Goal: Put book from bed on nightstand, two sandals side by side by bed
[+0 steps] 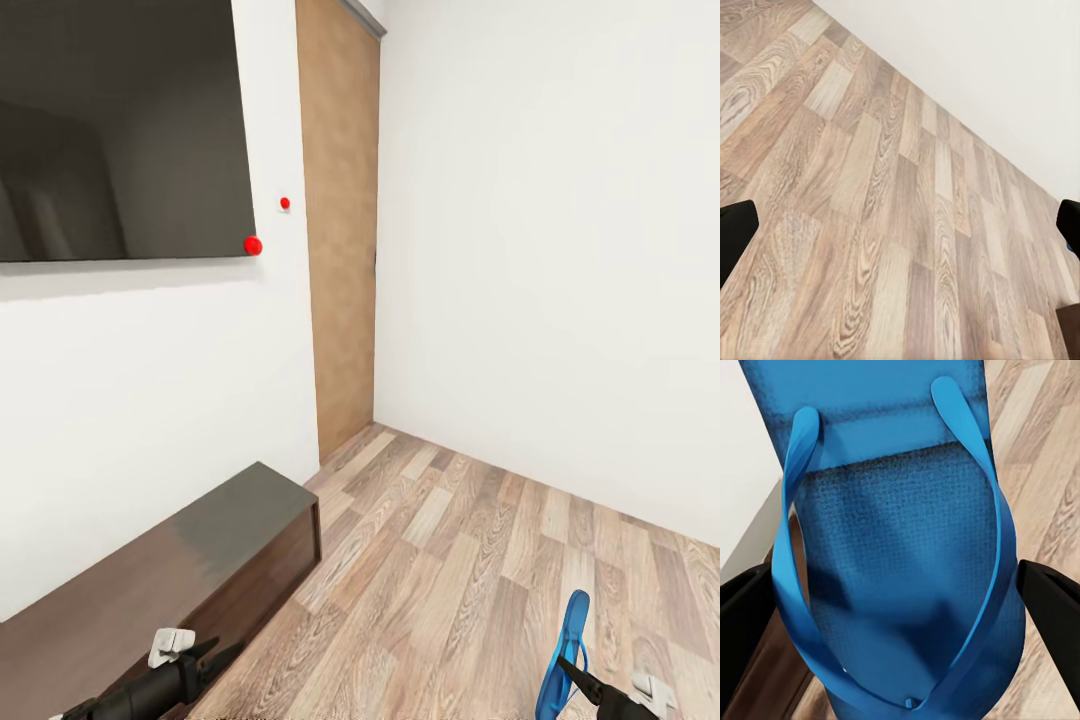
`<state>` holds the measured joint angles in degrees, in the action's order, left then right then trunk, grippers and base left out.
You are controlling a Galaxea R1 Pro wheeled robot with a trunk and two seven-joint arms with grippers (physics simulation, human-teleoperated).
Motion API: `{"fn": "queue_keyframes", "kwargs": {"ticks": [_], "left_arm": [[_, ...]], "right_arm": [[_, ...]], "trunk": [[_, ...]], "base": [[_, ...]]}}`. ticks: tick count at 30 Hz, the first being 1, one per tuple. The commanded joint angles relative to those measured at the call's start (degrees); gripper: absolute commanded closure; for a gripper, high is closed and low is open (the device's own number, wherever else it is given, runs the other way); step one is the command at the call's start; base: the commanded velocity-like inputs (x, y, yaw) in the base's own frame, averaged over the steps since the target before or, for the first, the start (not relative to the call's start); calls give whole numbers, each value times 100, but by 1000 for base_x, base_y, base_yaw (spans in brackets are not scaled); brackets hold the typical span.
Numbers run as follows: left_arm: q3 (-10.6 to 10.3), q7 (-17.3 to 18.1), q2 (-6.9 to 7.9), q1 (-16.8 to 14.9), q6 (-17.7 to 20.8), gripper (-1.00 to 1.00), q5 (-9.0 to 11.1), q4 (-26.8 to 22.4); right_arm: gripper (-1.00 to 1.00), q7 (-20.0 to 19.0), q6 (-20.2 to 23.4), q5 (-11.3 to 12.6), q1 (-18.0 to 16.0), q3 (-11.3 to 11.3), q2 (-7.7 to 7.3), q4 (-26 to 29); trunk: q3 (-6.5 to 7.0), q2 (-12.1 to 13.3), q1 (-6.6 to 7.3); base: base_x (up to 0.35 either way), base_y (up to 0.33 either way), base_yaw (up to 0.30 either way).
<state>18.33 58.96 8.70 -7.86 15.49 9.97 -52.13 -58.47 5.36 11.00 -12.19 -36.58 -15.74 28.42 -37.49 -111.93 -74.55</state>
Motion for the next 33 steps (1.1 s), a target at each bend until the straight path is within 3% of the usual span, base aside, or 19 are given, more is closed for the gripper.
{"fn": "queue_keyframes", "kwargs": {"ticks": [1, 33], "left_arm": [[4, 19, 0, -3, 60, -100, 31, 1], [4, 15, 0, -4, 60, -100, 31, 9]], "right_arm": [[100, -33, 57, 34, -4, -16, 1, -3], [100, -33, 56, 34, -3, -34, 1, 0]], "trunk": [[-15, -3, 1], [-306, -3, 1]], "base": [[0, 0, 0], [0, 0, 0]]}}
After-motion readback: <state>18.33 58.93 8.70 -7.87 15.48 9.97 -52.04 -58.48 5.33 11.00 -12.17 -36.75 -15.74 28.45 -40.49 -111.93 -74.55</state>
